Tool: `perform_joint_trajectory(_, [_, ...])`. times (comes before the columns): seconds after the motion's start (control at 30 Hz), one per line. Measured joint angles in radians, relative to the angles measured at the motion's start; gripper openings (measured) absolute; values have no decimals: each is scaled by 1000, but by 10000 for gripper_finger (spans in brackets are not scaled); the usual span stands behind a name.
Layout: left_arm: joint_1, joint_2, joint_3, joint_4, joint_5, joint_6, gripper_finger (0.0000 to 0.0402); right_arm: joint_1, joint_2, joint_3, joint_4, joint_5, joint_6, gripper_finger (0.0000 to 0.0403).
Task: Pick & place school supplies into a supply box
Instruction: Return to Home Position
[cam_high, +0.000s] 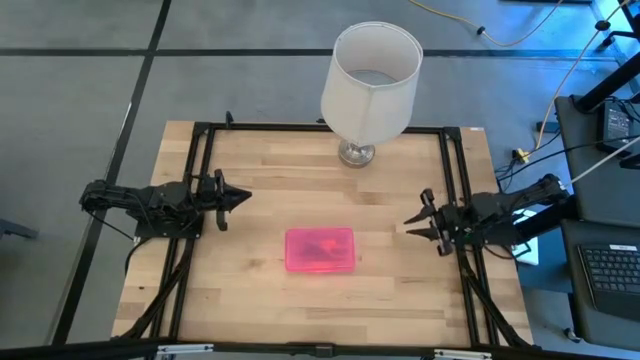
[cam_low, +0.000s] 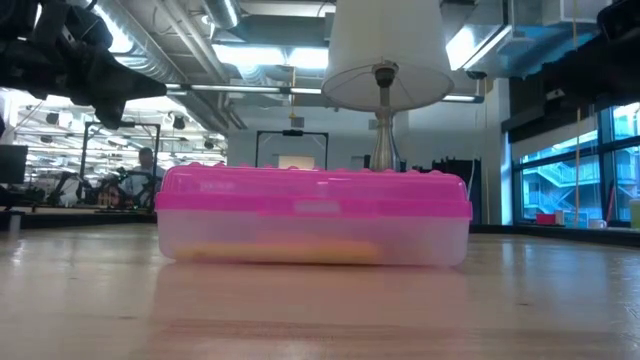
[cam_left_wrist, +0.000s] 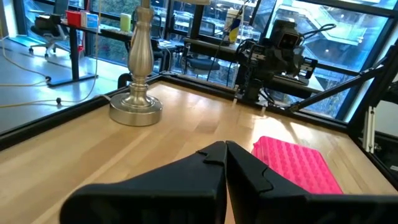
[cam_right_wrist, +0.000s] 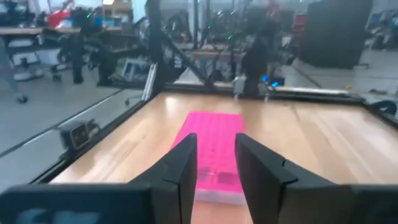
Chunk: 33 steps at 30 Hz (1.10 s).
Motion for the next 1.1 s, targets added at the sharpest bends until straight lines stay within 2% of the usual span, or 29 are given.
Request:
perform_joint_trajectory(0.17, [0, 0, 0, 1, 1, 0, 5, 0, 2, 12, -18, -25, -26, 114])
perform_joint_trajectory(0.4, [0, 0, 0, 1, 5, 0, 2, 0, 1, 12, 53, -52, -32, 114])
perform_joint_trajectory(1.1, [0, 0, 0, 0, 7, 1, 5, 0, -25, -2, 65, -52, -51, 114])
